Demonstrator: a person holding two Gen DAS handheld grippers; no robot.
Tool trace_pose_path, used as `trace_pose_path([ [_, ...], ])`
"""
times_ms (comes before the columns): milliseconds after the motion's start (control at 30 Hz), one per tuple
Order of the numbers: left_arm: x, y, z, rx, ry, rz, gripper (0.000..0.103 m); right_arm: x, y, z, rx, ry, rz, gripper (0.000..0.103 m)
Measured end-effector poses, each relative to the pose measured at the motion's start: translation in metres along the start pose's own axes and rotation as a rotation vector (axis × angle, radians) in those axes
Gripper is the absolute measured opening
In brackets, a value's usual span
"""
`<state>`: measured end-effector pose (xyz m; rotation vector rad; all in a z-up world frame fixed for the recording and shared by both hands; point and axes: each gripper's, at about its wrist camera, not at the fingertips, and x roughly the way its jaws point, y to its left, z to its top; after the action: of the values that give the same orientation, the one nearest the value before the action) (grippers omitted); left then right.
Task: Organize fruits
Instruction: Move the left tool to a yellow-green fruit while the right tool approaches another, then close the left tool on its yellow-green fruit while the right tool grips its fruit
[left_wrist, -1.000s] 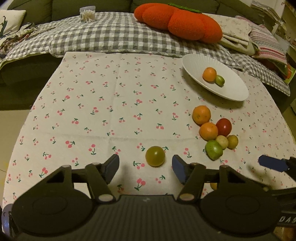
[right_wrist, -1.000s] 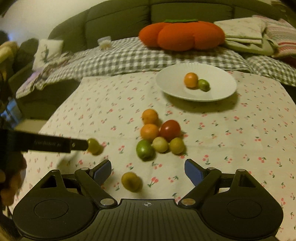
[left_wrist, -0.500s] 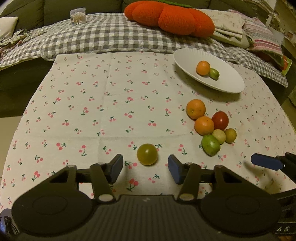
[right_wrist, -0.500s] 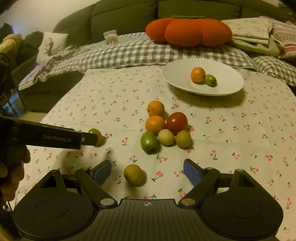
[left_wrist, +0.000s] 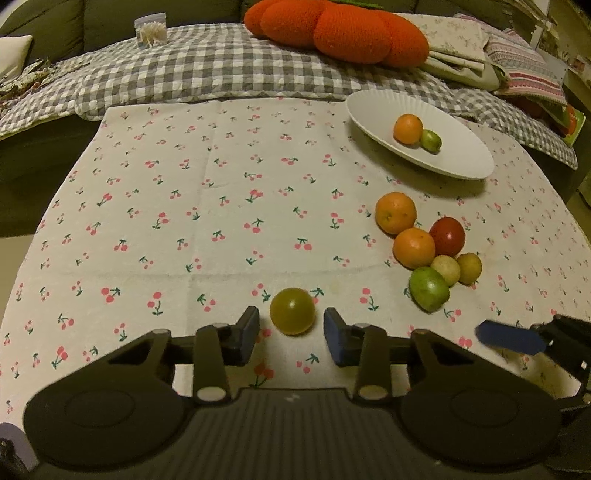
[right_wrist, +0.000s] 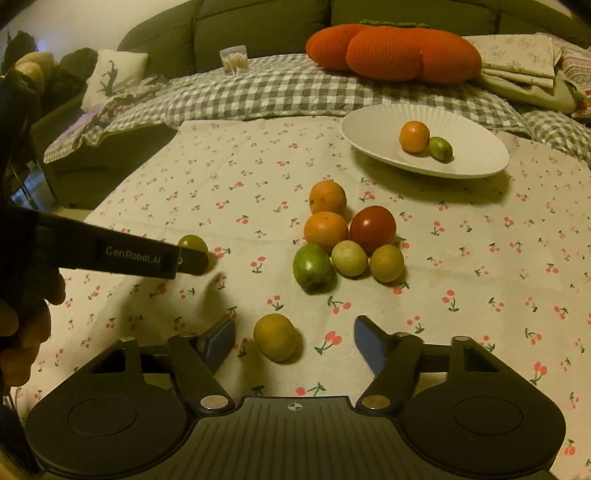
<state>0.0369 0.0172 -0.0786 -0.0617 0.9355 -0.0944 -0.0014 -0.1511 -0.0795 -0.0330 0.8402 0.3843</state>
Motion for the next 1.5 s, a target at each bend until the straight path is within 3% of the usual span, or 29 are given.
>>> trace_pose_path([
  [233,0.007,0.001,0.001,0.009,0.006,0.001,0.026,0.005,0.0,-0.001,-0.001,0.011,0.02,0.045],
  [267,0.008,0.0,0.001,0.01,0.004,0.002,0.025,0.006,-0.001,-0.001,0.001,0.013,0.025,0.039],
  [467,0.009,-0.002,0.001,0.029,-0.009,0.008,0.025,0.007,-0.001,0.0,0.01,0.015,0.054,0.023],
  [967,0.004,-0.003,0.005,0.002,-0.036,-0.005,0.024,0.0,-0.008,0.005,0.028,-0.011,0.048,0.024],
  [1500,-0.012,-0.013,0.032,-0.044,-0.103,-0.066,0.024,-0.018,-0.047,0.022,0.14,-0.09,-0.004,0.024],
])
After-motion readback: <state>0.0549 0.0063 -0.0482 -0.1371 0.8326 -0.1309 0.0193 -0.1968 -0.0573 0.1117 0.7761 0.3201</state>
